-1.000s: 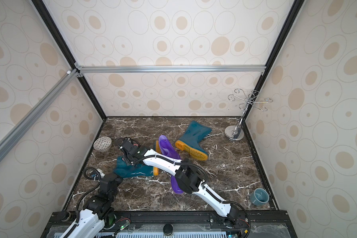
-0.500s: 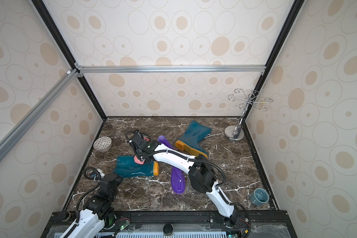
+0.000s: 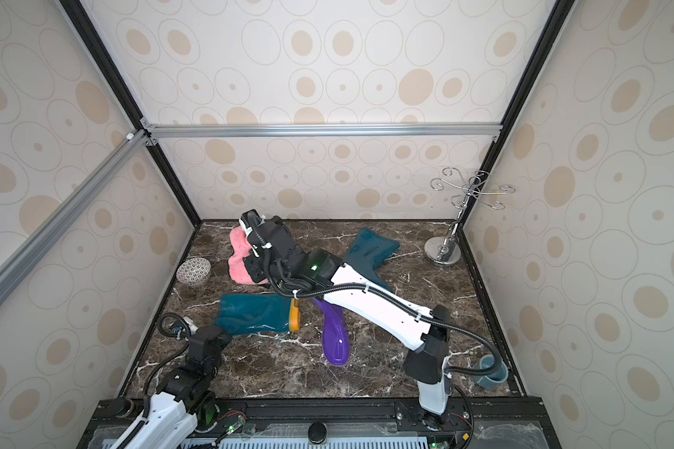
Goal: Wipe the rubber boots with a cloth
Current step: Pick up the rubber boot from the center of the board.
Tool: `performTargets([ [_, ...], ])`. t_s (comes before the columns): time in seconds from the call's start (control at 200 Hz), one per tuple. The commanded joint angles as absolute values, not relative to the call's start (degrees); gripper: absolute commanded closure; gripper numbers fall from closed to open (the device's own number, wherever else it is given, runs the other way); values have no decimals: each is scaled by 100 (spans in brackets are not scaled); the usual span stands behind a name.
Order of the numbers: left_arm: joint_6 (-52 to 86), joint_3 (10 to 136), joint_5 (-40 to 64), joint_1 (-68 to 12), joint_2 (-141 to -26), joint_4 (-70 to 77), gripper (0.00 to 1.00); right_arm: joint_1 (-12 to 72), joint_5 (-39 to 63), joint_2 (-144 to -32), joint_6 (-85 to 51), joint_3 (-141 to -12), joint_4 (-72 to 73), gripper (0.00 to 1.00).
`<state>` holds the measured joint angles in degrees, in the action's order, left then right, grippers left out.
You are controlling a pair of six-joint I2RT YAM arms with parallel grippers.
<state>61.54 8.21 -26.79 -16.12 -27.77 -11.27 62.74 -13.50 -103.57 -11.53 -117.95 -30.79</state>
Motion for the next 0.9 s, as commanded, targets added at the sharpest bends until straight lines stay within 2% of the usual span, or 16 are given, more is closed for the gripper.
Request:
performTargets([
  [0.0, 6005, 1335, -2983, -1560, -2844, -961, 100, 6494, -1246, -9899, -699, -11970, -3000, 100],
  [0.24, 5743, 1871, -3099, -1558, -3131, -909, 100, 6592, -1809, -8685, -343, -11479, -2918, 100],
  [0.5, 4684, 3018, -3202, -1564, -4018, -382, 100, 6592, -2895, -7019, 61, -10423, -2683, 100],
  [0.675, 3954, 3852, -3340, -1561, -4587, 106, 100, 6590, -3241, -6617, 170, -10175, -3025, 100],
  [0.895, 3416, 4931, -3156, -1560, -5545, 752, 100, 6590, -3637, -6101, 355, -9677, -2723, 100],
])
